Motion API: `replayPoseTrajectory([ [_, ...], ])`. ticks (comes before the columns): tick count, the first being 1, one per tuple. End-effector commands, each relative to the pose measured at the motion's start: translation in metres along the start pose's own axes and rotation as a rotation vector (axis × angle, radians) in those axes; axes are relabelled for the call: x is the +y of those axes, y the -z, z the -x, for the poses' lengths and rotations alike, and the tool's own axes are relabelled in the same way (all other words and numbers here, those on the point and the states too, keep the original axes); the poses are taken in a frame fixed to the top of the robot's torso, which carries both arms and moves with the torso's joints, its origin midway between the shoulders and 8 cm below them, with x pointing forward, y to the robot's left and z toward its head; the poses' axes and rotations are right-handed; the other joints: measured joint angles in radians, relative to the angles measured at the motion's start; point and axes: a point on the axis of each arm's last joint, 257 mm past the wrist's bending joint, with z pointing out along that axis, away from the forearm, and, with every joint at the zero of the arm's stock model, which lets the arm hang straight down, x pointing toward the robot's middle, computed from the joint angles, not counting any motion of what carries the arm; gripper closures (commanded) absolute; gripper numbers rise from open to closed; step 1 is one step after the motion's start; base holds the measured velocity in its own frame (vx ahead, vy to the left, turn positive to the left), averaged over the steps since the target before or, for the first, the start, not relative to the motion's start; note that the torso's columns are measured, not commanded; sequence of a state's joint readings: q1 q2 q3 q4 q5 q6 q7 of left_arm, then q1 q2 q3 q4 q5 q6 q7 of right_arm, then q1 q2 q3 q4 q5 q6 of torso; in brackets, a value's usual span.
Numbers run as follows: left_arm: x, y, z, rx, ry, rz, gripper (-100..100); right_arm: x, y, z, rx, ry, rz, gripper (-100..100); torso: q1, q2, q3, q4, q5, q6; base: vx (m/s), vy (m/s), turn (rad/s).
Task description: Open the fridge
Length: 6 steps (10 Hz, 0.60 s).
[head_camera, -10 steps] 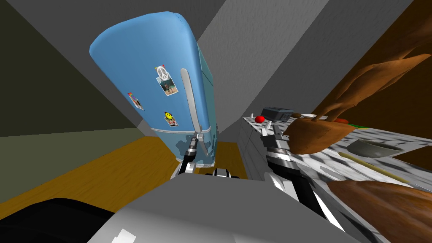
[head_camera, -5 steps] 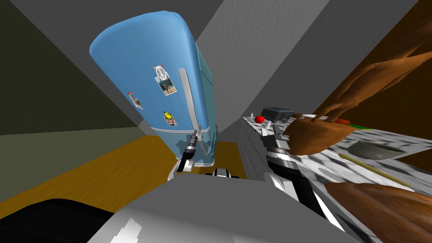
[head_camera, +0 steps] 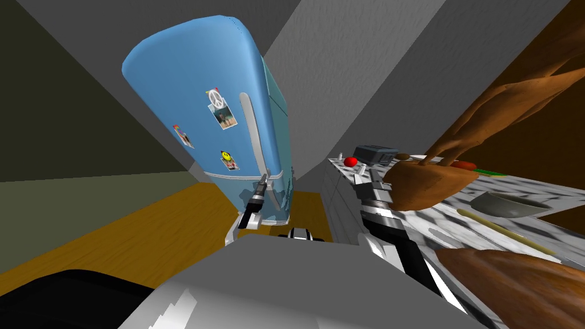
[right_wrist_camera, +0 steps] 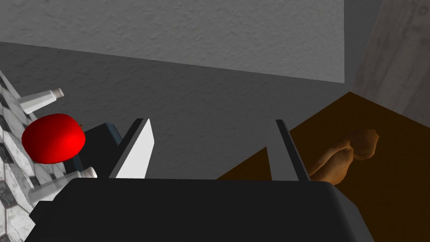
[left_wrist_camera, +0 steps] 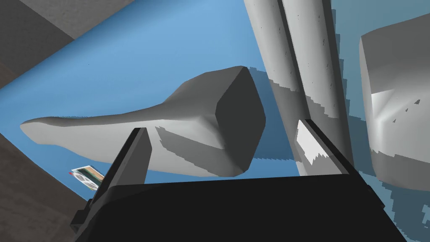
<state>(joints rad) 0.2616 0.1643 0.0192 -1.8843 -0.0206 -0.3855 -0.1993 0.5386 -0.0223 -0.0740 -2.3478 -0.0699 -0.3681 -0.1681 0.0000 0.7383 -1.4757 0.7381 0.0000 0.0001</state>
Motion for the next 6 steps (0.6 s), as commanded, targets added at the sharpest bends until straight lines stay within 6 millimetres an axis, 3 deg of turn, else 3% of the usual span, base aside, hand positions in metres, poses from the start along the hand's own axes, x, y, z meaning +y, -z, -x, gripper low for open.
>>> replayPoseTrajectory([
  [1,-0.0002,-0.0075,0.0066,0.003,-0.018,0.029,-100,0.0000,0.0000,0.0000,0.000,0.000,0.000,0,0.001,0.000,0.000,0.000,0.000,0.000,-0.006,-0.038,0.026],
  [6,0.0036,-0.0163,0.0150,0.010,-0.045,0.089,-100,0.0000,0.0000,0.0000,0.000,0.000,0.000,0,-0.001,-0.003,-0.002,0.000,-0.001,0.002,-0.007,-0.038,0.020],
])
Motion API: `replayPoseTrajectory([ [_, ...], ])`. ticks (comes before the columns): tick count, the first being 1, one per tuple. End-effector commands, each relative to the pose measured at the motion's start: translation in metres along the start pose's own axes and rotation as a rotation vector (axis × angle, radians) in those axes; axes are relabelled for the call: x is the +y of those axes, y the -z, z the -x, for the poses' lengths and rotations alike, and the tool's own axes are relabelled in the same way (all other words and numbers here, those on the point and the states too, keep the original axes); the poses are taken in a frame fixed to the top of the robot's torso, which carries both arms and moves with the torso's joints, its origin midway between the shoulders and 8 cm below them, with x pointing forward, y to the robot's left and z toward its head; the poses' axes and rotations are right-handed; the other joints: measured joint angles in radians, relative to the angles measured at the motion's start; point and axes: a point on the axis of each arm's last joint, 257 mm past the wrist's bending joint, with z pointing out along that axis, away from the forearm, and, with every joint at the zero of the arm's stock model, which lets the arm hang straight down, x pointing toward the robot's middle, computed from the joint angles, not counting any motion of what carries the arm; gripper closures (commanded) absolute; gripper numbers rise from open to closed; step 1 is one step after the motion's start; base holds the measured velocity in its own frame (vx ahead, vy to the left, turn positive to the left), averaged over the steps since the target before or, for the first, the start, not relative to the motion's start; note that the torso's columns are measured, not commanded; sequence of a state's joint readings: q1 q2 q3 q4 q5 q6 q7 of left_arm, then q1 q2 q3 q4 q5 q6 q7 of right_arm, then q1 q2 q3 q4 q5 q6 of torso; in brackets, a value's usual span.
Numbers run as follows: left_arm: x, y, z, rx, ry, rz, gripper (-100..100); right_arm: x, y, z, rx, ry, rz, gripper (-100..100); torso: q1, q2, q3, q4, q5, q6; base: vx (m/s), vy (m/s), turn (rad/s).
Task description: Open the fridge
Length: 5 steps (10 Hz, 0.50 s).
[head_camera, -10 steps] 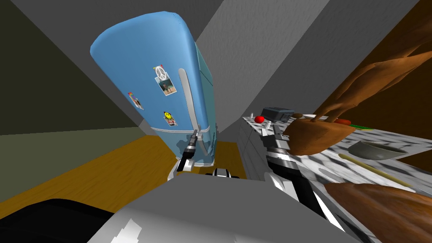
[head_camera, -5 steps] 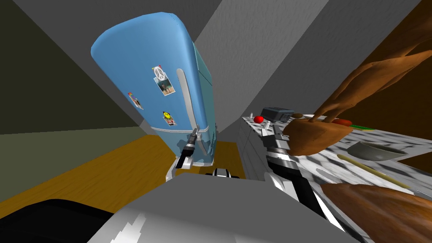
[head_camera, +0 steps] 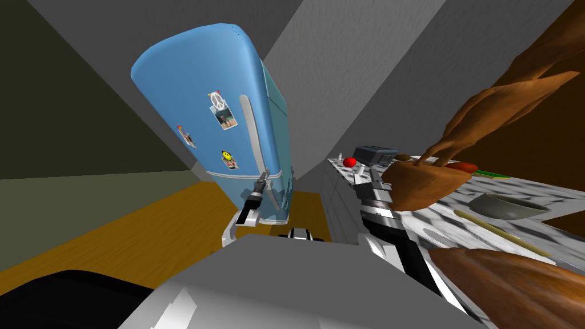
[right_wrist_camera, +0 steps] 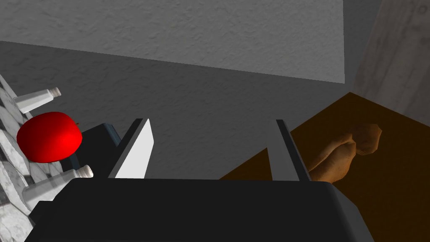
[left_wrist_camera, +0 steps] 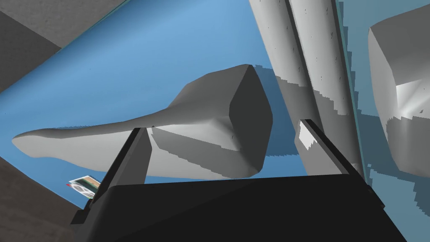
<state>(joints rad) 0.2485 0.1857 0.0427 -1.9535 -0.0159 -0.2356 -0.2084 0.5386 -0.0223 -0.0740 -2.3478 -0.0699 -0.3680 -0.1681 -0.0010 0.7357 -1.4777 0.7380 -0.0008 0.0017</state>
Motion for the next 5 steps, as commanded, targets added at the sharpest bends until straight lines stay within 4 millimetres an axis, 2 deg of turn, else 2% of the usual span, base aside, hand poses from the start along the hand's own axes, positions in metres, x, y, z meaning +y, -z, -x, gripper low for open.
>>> replayPoseTrajectory([
  [1,-0.0017,-0.0070,0.0062,0.003,-0.020,0.028,-100,0.0000,0.0000,0.0000,0.000,0.000,0.000,0,-0.001,0.000,-0.001,0.001,-0.001,0.000,-0.014,-0.052,0.027],
  [5,0.0051,-0.0115,0.0112,0.012,-0.038,0.084,-100,0.0000,0.0000,0.0000,0.000,0.000,0.000,0,-0.002,-0.002,-0.002,0.001,-0.001,0.001,-0.010,-0.037,0.019],
])
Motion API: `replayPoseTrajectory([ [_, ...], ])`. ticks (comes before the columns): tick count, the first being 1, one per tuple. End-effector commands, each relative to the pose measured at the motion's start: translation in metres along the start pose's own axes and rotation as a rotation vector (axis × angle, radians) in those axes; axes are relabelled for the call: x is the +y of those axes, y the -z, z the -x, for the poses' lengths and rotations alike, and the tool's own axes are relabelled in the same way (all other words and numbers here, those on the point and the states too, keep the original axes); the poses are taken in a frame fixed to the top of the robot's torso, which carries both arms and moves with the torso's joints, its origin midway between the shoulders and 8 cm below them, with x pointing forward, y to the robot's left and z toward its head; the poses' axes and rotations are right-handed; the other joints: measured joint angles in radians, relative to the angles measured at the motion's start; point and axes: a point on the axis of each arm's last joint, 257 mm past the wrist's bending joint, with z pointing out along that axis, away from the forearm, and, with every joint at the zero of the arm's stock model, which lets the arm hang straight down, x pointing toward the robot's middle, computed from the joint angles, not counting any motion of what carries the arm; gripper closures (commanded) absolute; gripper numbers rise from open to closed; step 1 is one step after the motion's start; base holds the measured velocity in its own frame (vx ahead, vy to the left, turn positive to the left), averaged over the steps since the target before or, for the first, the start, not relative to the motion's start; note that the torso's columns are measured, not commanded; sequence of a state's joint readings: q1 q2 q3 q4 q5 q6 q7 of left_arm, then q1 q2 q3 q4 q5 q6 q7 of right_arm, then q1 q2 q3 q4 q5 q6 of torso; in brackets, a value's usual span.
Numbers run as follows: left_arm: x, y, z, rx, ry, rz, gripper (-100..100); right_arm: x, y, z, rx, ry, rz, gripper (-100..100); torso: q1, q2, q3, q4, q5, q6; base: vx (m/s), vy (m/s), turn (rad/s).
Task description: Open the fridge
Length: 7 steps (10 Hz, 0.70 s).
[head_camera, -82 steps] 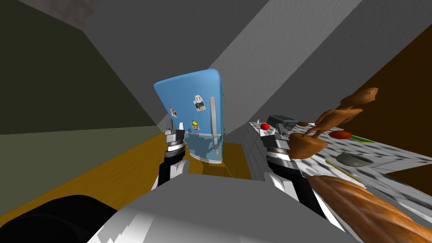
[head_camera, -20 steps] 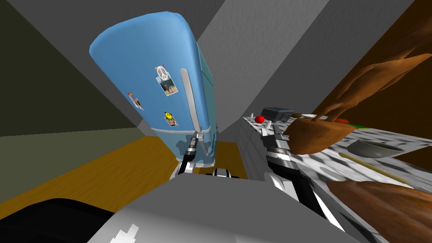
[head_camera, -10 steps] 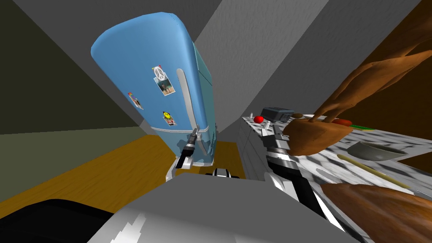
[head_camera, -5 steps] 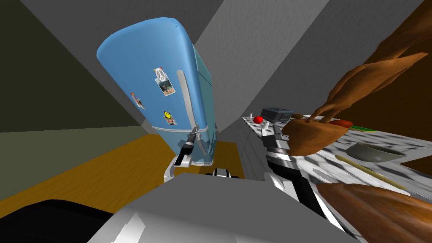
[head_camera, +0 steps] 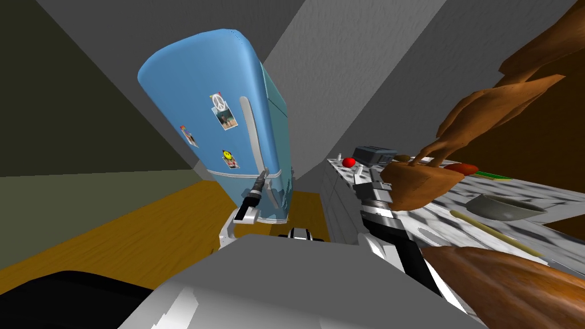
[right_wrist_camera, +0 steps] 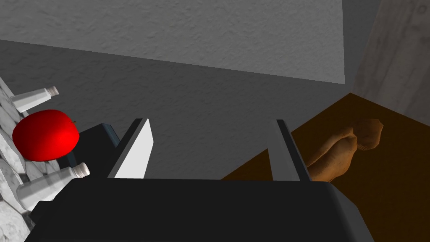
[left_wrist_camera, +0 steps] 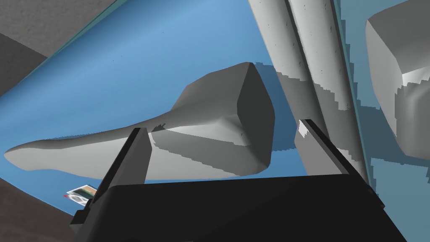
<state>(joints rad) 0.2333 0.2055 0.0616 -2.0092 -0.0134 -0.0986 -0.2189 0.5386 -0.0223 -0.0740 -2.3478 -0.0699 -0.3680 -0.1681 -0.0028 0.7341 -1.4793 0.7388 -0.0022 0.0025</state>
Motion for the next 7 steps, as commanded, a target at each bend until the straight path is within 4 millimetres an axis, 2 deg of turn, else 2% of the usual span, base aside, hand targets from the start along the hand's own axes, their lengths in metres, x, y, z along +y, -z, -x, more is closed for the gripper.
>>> replayPoseTrajectory([
  [1,0.0020,-0.0046,0.0048,0.005,-0.015,0.035,-100,0.0000,0.0000,0.0000,0.000,0.000,0.000,0,0.000,0.000,0.000,-0.001,0.001,0.000,-0.004,-0.035,0.021],
  [7,0.0104,-0.0096,0.0131,0.017,-0.045,0.109,-100,0.0000,0.0000,0.0000,0.000,0.000,0.000,0,-0.001,-0.003,-0.002,-0.001,0.000,0.002,-0.005,-0.032,0.019],
])
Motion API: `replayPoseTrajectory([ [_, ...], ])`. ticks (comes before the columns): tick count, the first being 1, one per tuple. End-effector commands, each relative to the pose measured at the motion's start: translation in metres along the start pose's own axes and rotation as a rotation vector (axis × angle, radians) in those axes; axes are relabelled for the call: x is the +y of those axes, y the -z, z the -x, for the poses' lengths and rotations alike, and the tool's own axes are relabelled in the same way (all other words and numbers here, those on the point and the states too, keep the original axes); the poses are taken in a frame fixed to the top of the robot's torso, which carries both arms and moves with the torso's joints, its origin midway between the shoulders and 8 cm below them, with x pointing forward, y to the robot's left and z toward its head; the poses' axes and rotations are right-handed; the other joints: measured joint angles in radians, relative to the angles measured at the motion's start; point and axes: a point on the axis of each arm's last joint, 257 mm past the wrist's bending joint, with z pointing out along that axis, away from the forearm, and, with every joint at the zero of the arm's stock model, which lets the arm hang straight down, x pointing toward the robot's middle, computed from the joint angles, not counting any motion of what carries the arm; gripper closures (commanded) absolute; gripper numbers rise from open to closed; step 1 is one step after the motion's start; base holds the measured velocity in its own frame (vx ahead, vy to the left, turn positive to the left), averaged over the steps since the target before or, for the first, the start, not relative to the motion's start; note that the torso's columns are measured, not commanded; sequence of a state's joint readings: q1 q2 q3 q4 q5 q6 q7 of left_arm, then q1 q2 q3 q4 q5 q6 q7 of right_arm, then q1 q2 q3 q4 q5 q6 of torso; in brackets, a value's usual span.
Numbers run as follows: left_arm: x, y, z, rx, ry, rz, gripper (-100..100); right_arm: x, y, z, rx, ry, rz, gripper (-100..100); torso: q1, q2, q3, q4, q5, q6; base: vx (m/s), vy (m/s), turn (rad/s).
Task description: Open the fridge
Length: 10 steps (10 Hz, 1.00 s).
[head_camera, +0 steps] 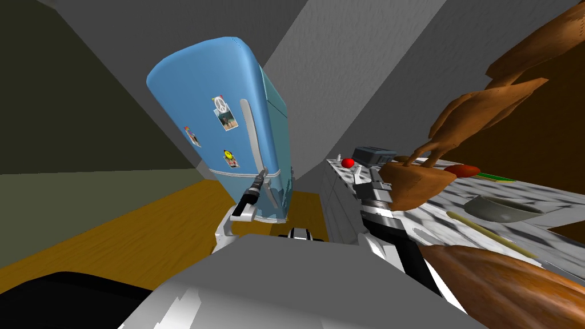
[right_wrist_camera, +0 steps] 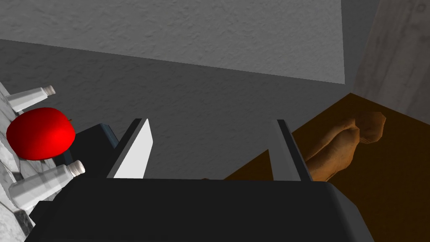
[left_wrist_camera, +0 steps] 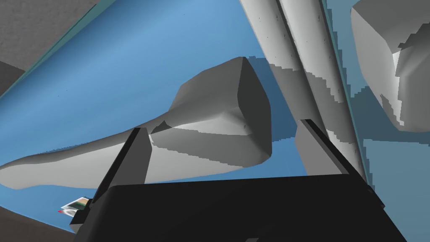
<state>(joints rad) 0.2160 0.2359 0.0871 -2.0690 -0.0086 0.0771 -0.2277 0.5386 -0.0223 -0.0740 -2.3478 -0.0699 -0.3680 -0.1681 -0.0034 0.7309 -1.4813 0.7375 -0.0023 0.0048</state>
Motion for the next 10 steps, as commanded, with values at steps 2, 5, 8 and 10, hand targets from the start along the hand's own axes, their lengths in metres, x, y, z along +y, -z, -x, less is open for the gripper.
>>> replayPoseTrajectory([
  [2,0.001,-0.005,0.007,0.007,-0.026,0.043,-100,0.000,0.000,0.000,0.000,0.000,0.000,0,-0.001,-0.001,0.000,-0.001,0.000,0.000,-0.009,-0.038,0.020],
  [5,0.005,-0.007,0.013,0.012,-0.045,0.086,-100,0.000,0.000,0.000,0.000,0.000,0.000,0,-0.001,-0.001,-0.001,-0.002,0.000,0.001,-0.005,-0.038,0.020],
  [8,0.010,-0.008,0.018,0.019,-0.064,0.130,-100,0.000,0.000,0.000,0.000,0.000,0.000,0,-0.001,-0.001,0.000,-0.002,0.001,0.001,-0.004,-0.033,0.018],
  [10,0.013,-0.008,0.020,0.021,-0.072,0.153,-100,0.000,0.000,0.000,0.000,0.000,0.000,0,-0.002,-0.001,0.000,-0.002,0.000,0.001,-0.002,-0.038,0.015],
])
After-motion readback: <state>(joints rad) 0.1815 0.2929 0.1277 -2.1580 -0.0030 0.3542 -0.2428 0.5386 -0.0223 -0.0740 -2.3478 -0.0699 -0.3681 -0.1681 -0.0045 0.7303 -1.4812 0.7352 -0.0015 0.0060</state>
